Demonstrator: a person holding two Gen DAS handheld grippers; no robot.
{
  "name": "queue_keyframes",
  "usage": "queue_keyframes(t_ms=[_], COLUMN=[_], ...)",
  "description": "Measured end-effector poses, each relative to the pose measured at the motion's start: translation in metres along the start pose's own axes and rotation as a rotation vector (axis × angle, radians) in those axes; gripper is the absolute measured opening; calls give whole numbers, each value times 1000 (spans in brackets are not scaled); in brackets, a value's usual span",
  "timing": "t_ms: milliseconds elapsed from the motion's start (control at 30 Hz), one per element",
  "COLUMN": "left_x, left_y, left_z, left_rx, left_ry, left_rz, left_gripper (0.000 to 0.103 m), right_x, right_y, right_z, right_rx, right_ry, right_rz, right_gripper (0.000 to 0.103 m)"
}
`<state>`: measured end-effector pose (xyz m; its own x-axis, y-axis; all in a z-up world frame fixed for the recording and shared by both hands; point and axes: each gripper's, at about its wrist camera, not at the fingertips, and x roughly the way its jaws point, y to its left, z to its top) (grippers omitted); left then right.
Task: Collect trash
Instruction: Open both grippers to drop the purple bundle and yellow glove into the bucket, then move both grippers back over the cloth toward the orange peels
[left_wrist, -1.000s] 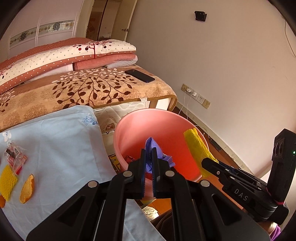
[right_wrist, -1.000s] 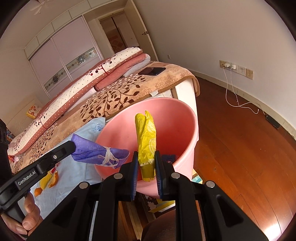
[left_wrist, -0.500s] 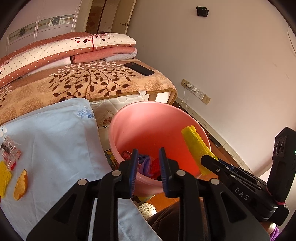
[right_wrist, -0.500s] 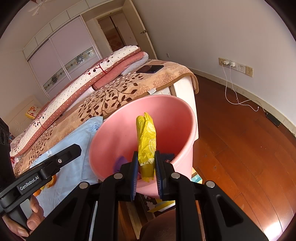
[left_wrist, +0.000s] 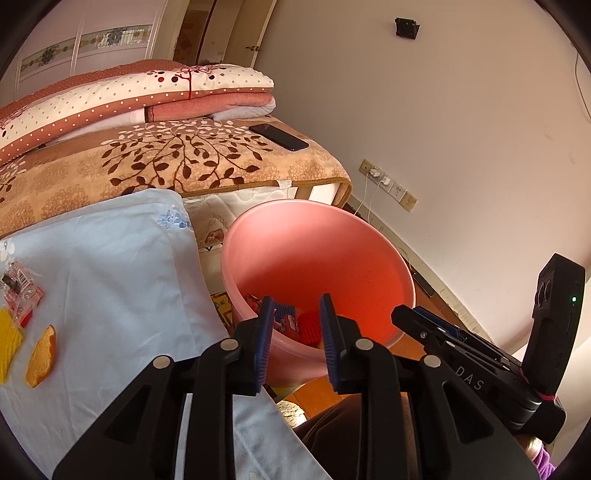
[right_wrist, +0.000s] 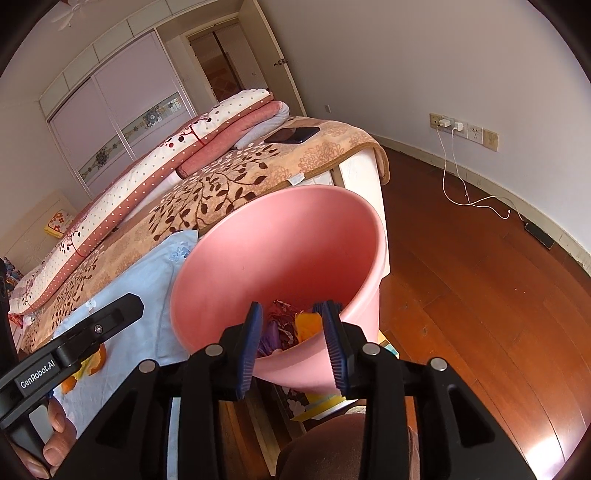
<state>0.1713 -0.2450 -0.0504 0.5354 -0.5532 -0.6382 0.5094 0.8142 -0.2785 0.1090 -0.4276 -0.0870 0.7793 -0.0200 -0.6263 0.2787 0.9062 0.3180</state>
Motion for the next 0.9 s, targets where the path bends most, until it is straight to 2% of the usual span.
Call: queue_keyframes(t_ms=[400,900], left_x=[-16,-52], left_y=[6,29], left_z=[-8,-27], left_rx=[-19,-29], left_ry=[-14,-47], left_rz=[18,102], left_gripper=[25,25], right_x=[-11,-24], right_y=[19,70], right_z=[-9,-35], right_rx=[-48,-142], right_ry=[-4,19], right_rz=[27,82], right_gripper=[33,33])
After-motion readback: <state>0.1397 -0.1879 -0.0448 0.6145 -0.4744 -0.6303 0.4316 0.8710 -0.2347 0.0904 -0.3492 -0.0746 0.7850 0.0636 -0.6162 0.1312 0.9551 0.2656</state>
